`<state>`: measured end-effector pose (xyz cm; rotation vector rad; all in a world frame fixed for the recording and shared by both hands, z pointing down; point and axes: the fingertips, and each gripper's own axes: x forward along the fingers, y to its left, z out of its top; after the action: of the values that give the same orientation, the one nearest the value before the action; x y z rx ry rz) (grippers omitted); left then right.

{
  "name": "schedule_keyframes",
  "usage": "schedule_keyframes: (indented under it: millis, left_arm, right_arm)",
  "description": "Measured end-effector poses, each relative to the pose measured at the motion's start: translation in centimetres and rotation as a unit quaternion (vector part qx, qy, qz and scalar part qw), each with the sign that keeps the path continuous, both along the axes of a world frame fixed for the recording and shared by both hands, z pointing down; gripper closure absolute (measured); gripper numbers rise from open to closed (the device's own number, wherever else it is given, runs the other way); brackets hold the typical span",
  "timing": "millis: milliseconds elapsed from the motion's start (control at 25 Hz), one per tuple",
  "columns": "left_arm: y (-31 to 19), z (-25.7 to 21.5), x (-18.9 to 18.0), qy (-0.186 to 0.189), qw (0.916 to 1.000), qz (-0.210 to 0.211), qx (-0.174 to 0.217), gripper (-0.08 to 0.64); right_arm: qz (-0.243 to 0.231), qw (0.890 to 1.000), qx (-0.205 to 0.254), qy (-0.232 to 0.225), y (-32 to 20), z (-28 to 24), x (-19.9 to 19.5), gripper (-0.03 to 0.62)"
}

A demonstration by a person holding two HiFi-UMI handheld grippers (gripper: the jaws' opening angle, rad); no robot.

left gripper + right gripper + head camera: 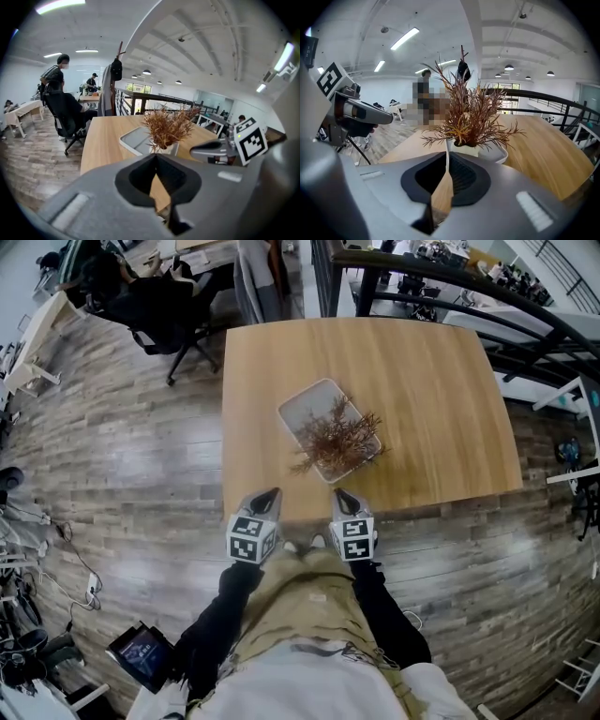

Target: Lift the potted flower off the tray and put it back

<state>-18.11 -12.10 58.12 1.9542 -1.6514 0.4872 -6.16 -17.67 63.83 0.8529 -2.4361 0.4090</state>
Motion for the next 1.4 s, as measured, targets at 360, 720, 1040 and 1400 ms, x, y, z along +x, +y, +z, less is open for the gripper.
schedule_keyframes:
  millis: [360, 720, 1040, 1400]
  left_arm:
    - [-1.4, 5.0, -1.8, -0.008, 0.9996, 0.004, 0.025, 0.558]
    - [-1.1, 9.3, -2.5, -0.01, 0.9995, -0.006, 0.028, 0.558]
    - [-1.9, 10.1, -3.1, -0.014, 0.9991, -0.012, 0.038, 0.558]
    - [-2.2, 8.5, -2.8, -0.018, 0.9986, -0.02, 0.046, 0.558]
  right_arm:
    - [0.032, 0.999, 0.011, -0.005, -5.5, 7.4, -2.2, 0.302]
    - [0.044, 0.998, 0.039, -0.006, -9.5, 11.0, -3.8, 0.188]
    - [0.029, 0.998, 0.049, 0.011, -11.4, 13.4, -5.0, 0.135]
    - [0.023, 0.997, 0.069, 0.039, -11.5, 11.4, -4.8, 0.11]
